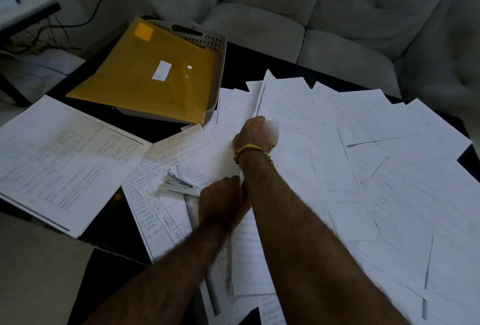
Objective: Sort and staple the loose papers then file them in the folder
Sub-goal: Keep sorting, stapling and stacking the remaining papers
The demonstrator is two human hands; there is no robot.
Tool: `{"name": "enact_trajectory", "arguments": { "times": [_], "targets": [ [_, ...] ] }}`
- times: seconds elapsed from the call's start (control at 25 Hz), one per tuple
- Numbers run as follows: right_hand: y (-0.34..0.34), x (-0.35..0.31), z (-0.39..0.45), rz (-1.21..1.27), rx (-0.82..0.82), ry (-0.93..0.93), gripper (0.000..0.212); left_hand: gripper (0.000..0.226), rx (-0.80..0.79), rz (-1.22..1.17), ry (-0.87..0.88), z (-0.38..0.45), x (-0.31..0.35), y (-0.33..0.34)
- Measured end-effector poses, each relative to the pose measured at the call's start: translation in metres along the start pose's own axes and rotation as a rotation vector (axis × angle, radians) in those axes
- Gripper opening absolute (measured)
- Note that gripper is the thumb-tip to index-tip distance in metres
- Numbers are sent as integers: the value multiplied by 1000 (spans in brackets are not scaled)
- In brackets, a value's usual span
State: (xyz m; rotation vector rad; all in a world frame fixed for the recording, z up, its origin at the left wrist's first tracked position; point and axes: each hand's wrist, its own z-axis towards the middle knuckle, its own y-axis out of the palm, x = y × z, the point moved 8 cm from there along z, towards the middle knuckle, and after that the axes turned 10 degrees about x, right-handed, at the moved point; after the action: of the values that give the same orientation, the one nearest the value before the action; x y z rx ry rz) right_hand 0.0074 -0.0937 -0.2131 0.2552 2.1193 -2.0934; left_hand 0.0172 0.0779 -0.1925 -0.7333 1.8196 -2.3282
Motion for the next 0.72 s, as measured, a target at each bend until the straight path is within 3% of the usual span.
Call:
{"name": "enact_trajectory", "arguments": {
  "times": [0.12, 0.28, 0.4, 0.48, 0.56, 0.64, 0.72],
  "targets": [
    [-23, 3, 5, 127, 91, 21, 46, 45, 26, 23, -10, 1, 0, -4],
    [-99, 17, 10, 703, 198, 233, 28, 45, 52, -5, -2, 1, 4, -5],
    [-187, 24, 3, 899, 479, 164, 17, 45, 45, -48, -6, 1, 3, -4],
    [-245, 31, -17, 782, 646, -14, 18, 43, 71, -54, -10, 0, 5, -8],
    [-270, 39, -47, 496, 635, -161, 29, 42, 90, -97, -21, -2, 5, -13],
    [-246, 49, -84, 175, 472, -264, 43, 42, 103, -153, -25, -2, 4, -15],
    [-193, 63, -120, 27, 249, -322, 38, 42, 88, -232, -58, -1, -1, -16]
  ]
}}
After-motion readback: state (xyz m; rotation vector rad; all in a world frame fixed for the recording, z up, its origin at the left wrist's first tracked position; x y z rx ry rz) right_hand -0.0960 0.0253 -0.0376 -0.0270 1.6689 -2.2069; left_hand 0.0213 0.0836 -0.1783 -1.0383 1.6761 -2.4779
